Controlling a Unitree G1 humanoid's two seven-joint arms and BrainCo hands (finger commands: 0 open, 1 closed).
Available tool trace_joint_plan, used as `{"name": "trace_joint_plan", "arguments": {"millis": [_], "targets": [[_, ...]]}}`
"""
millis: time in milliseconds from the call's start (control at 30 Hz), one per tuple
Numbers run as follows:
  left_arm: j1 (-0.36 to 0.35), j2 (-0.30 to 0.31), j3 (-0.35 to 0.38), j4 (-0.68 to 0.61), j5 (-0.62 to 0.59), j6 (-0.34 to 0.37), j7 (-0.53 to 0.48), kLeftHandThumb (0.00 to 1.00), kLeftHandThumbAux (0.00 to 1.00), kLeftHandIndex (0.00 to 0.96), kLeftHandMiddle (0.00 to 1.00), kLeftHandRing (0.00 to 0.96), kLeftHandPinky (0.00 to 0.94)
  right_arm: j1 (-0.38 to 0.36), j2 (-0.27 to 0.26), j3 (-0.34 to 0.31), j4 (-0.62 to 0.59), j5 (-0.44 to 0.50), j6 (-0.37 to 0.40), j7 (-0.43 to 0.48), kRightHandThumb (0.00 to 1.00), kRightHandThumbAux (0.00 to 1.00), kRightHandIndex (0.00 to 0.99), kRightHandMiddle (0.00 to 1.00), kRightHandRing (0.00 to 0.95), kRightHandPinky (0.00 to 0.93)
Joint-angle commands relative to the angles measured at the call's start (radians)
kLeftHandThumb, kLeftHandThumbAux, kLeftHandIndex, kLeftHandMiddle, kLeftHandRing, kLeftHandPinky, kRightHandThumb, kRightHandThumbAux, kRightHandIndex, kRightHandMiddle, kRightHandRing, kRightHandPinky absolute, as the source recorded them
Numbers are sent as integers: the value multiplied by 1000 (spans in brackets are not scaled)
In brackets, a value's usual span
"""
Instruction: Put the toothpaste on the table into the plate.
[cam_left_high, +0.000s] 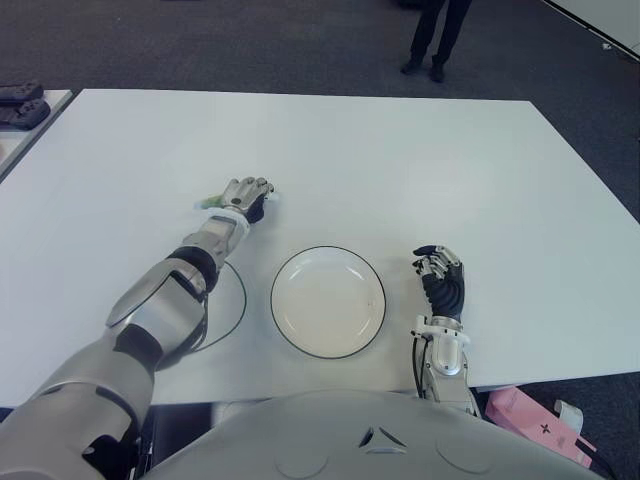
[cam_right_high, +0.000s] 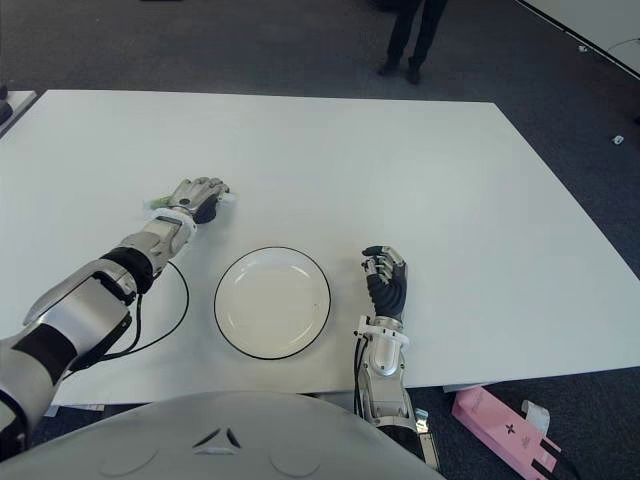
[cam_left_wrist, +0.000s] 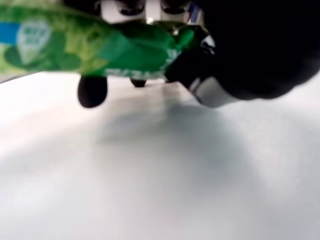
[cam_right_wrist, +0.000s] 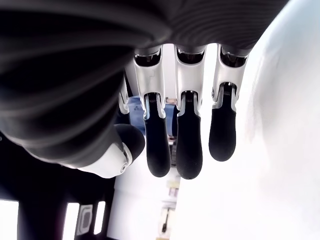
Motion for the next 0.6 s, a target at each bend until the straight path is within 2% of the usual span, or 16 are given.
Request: {"name": "trace_joint_plan", "arguments": {"millis": [33, 600], "targets": [[106, -6, 6, 56, -16, 26, -45, 845, 668, 401, 542, 794, 828, 20, 5, -2, 16, -7, 29, -1, 712, 729, 431, 487, 514, 516], [131, -24, 112, 50, -111, 4, -46, 846, 668, 403, 551, 840, 846, 7, -3, -4, 30, -14, 19, -7, 710, 729, 430, 489, 524, 536]]}}
